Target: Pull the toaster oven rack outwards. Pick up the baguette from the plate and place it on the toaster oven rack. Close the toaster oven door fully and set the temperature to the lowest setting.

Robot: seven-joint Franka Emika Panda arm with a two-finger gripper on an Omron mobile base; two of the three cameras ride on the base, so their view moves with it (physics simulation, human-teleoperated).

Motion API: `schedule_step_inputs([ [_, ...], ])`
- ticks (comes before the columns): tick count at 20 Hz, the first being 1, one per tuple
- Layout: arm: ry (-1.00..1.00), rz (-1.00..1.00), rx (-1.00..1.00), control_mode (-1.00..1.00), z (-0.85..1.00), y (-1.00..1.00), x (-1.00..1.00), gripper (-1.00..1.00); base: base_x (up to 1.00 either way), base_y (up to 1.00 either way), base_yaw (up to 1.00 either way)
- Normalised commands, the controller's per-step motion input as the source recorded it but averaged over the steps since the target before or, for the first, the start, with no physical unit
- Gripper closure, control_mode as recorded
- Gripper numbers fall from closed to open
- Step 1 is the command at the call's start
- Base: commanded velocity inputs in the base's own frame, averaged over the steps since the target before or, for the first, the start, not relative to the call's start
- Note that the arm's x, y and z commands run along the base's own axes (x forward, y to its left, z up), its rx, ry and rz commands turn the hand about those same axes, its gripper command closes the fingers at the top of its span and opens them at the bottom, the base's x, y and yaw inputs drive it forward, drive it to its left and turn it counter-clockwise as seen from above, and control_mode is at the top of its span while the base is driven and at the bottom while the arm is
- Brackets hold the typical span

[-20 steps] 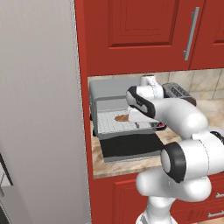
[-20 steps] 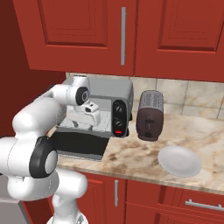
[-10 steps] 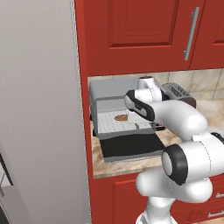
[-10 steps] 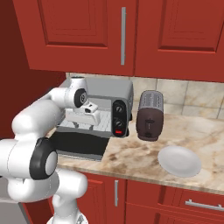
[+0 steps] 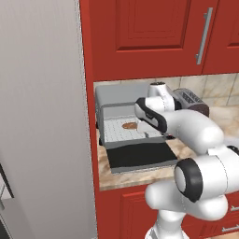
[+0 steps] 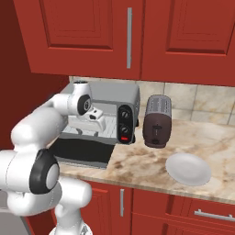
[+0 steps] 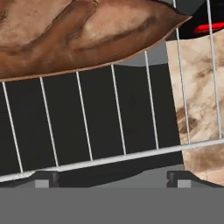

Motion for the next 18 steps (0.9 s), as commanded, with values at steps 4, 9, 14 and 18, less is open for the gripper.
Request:
schedule_step_inputs([
  [4, 0.00, 0.00, 0.02, -1.00, 0.24, -0.08, -0.34, -1.00, 0.00, 0.00, 0.00],
  [9, 0.00, 0.00, 0.06, -1.00, 0.42, -0.05, -0.45, -1.00, 0.00, 0.00, 0.00],
  [14, 0.00, 0.00, 0.01, -1.00, -0.26, -0.04, -0.11, -1.00, 0.00, 0.00, 0.00],
  [18, 0.00, 0.00, 0.00, -1.00, -0.48, 0.00, 0.00, -1.00, 0.00, 0.00, 0.00],
])
